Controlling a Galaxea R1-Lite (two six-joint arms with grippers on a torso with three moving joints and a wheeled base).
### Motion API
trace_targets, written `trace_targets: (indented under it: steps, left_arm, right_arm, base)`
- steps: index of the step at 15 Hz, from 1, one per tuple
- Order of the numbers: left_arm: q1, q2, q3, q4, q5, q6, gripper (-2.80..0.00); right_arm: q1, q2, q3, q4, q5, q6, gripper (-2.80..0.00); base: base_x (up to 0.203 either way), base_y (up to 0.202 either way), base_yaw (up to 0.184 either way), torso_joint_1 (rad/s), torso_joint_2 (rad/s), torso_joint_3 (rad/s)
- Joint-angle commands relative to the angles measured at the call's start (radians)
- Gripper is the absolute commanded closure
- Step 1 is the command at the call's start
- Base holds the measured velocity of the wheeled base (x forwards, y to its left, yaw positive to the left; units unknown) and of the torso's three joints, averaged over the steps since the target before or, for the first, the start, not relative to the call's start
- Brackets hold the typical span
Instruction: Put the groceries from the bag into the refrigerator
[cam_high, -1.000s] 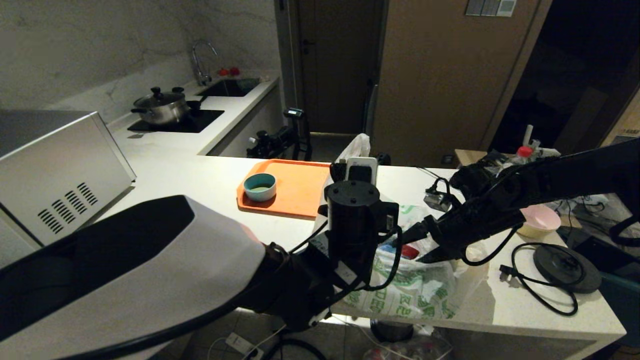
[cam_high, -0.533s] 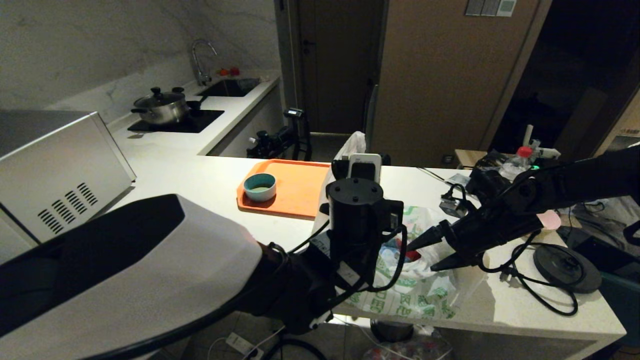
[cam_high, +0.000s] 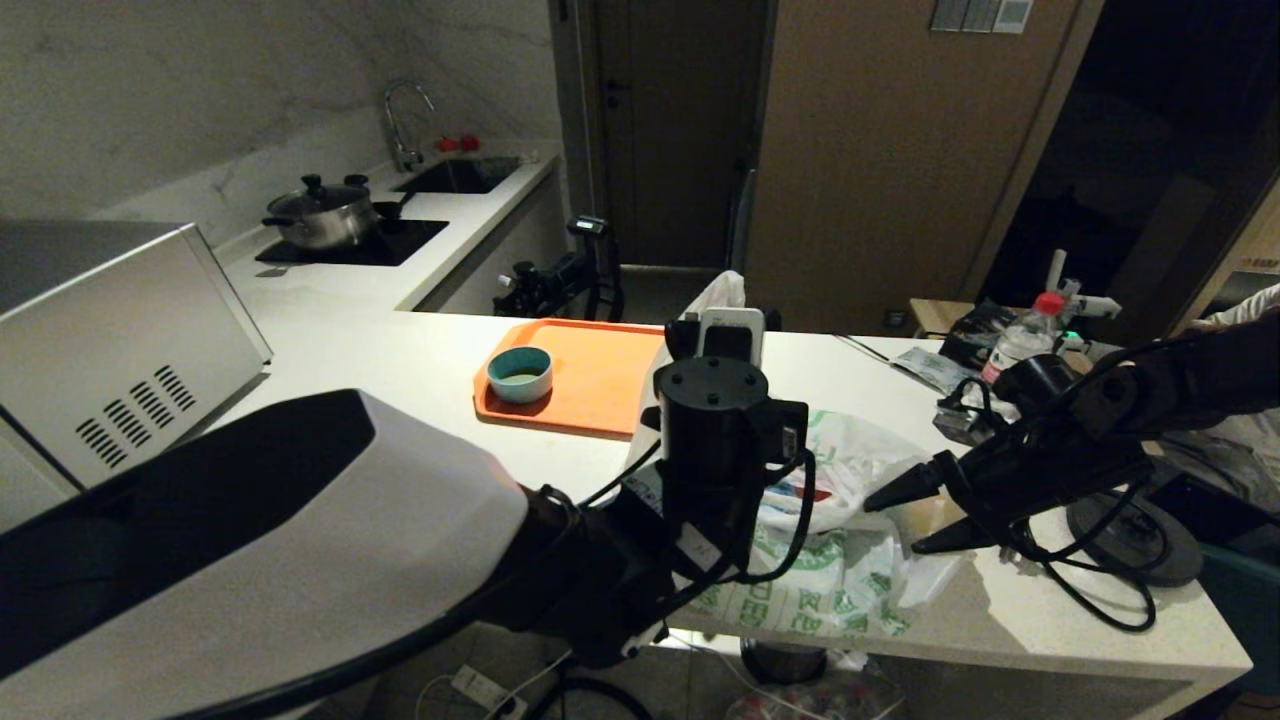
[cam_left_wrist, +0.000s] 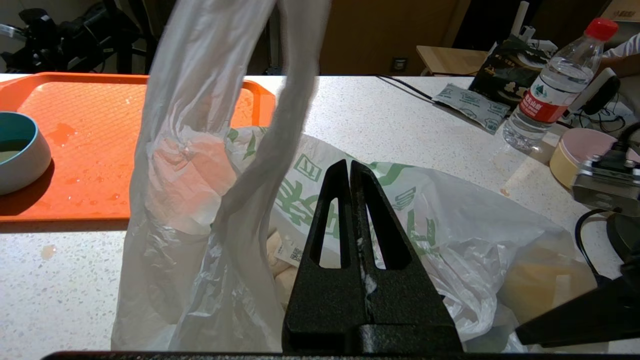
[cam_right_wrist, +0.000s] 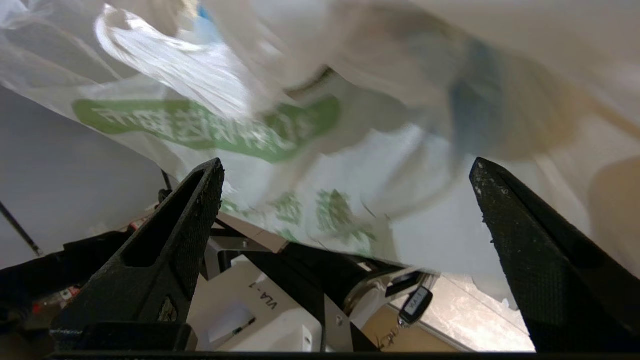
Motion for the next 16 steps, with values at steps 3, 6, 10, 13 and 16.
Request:
trace_targets:
  steps: [3,6,10,13,16]
  left_arm:
    - [-0.02,0.007,-0.005,-0.004,0.003,0.0,0.0]
    - [-0.026,0.007,-0.015,0.001,0.004,0.0,0.0]
    - [-0.025,0.01,-0.015,0.002,0.003,0.001,0.0]
    - [-0.022,0.01,-0.015,0.001,0.003,0.001,0.0]
    - [-0.017,0.009,-0.015,0.001,0.002,0.001,0.0]
  right_arm:
    - [-0.033,-0.017,0.019,0.002,0.011,-0.004,-2.8]
    - [-0.031,-0.016,-0.037,-0.001,0.043,0.016,-2.8]
    - [-0.023,0.051,-0.188,-0.002,0.077,0.075,-2.8]
    - [-0.002,0.095,-0.249,-0.004,0.135,0.093,-2.8]
    - [0.052,0.097,-0.273,-0.007,0.138,0.135,-2.8]
  base:
    - [0.0,0.0,0.0,0.0,0.0,0.0]
    - [0.0,0.0,0.0,0.0,0.0,0.0]
    - [0.0,0.0,0.0,0.0,0.0,0.0]
    - [0.0,0.0,0.0,0.0,0.0,0.0]
    - [0.0,0.0,0.0,0.0,0.0,0.0]
